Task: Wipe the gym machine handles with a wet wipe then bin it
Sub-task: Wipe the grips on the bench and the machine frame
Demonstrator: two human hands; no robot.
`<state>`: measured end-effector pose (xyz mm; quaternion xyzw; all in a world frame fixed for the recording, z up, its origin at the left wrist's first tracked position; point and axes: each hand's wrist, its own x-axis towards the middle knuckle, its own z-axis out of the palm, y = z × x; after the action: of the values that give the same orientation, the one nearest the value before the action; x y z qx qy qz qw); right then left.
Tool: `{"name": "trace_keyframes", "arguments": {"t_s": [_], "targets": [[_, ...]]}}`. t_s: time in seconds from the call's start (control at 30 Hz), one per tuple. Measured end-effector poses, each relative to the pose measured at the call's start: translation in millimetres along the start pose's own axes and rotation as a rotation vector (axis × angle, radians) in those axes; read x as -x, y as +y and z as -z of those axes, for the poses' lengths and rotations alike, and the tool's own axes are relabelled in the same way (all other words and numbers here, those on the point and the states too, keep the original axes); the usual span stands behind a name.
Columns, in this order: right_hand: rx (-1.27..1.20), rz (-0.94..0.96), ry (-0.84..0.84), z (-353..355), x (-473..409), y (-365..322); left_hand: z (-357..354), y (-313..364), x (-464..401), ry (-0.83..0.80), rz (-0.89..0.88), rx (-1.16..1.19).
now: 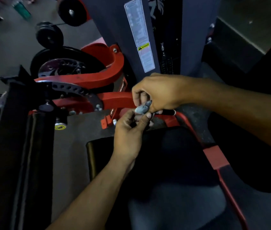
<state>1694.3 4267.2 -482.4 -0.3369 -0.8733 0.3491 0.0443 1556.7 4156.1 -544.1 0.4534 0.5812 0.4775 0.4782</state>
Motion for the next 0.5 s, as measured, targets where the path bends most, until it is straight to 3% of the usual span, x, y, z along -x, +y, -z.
{"name": "trace_keyframes", "arguments": {"t_s": [0.2,0.37,0.5], "targets": [[-0.177,0.043,0.003,-4,5,-19,14,-5,25,0.052,-0.009,0.079],[0.035,0.125,0.077,-40,9,-33,-2,-17,44,0.211,-0.02,0.076],[0.048,0.138,0.076,-65,39,-39,-27,-29,82,0.312,-0.016,0.131]]}}
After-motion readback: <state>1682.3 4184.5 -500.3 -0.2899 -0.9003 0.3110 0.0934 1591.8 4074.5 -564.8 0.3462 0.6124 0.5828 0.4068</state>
